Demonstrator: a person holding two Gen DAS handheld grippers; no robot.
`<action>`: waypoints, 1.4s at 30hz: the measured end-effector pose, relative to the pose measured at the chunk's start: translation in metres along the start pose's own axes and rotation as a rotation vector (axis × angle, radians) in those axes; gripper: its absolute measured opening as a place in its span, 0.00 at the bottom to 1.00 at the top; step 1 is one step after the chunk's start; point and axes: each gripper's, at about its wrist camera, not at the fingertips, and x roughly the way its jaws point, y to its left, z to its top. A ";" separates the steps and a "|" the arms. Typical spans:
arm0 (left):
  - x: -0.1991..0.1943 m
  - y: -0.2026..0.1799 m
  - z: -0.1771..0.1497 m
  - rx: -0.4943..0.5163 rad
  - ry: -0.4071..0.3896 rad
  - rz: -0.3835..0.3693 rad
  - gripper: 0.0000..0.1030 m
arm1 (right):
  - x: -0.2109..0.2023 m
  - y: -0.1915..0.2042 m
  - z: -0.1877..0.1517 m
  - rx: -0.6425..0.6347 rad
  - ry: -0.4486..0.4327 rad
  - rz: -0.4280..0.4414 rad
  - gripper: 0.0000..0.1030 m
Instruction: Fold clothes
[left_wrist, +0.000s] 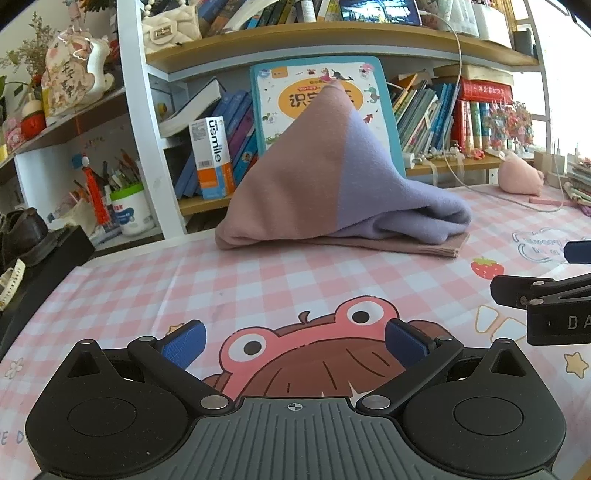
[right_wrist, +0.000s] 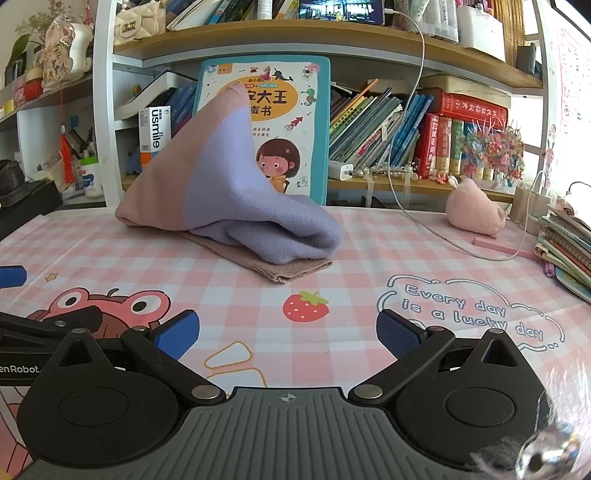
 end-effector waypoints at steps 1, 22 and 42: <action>0.000 0.000 0.000 0.002 0.000 -0.002 1.00 | 0.000 0.000 0.000 -0.002 0.001 0.000 1.00; 0.006 -0.002 0.006 0.013 0.056 -0.072 1.00 | -0.002 -0.004 0.001 0.009 -0.001 0.068 1.00; 0.024 0.019 0.066 -0.067 0.002 -0.151 1.00 | 0.068 -0.040 0.070 0.084 0.079 0.329 1.00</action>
